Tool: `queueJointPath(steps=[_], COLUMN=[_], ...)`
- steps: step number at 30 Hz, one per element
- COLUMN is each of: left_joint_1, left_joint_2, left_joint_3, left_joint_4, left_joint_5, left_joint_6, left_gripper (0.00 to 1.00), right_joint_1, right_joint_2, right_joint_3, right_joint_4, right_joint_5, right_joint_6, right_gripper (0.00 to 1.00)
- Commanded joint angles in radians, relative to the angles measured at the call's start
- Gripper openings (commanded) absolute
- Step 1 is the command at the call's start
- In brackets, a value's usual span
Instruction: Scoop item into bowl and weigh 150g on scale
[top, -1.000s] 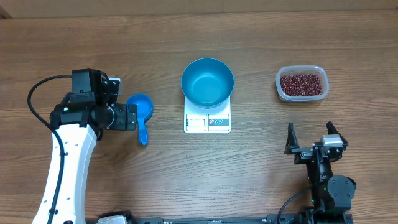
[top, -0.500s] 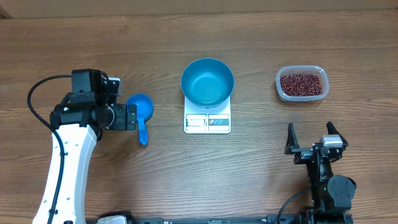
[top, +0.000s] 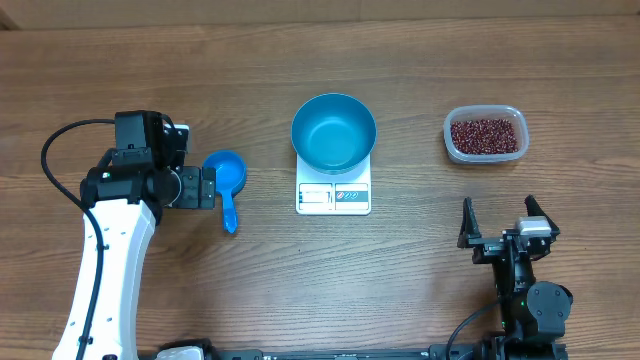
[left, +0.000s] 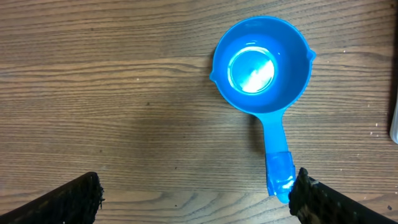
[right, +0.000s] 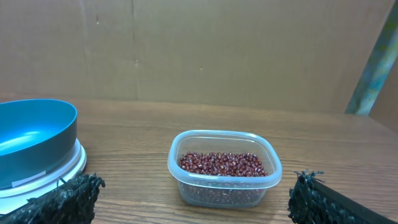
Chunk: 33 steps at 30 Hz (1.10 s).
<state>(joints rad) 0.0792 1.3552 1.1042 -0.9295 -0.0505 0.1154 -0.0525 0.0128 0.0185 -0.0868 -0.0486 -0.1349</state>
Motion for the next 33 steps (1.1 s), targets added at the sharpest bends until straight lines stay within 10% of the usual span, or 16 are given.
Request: queueJointPath(steps=[1, 33], left_joint_1=[0.001, 0.061], left_joint_2=[0.004, 0.377], left_joint_3=[0.025, 0.245], left_joint_4=[-0.005, 0.019], left_joint_5=[-0.026, 0.029], left_joint_6=[0.008, 0.013], left_gripper=[1.0, 1.0], right_joint_1=[-0.003, -0.003], right_joint_2=[-0.01, -0.01], right_joint_3=[-0.01, -0.01], right_joint_4=[0.006, 0.006], right_joint_5=[-0.005, -0.005], right_joint_6=[-0.005, -0.005], right_gripper=[1.0, 1.0])
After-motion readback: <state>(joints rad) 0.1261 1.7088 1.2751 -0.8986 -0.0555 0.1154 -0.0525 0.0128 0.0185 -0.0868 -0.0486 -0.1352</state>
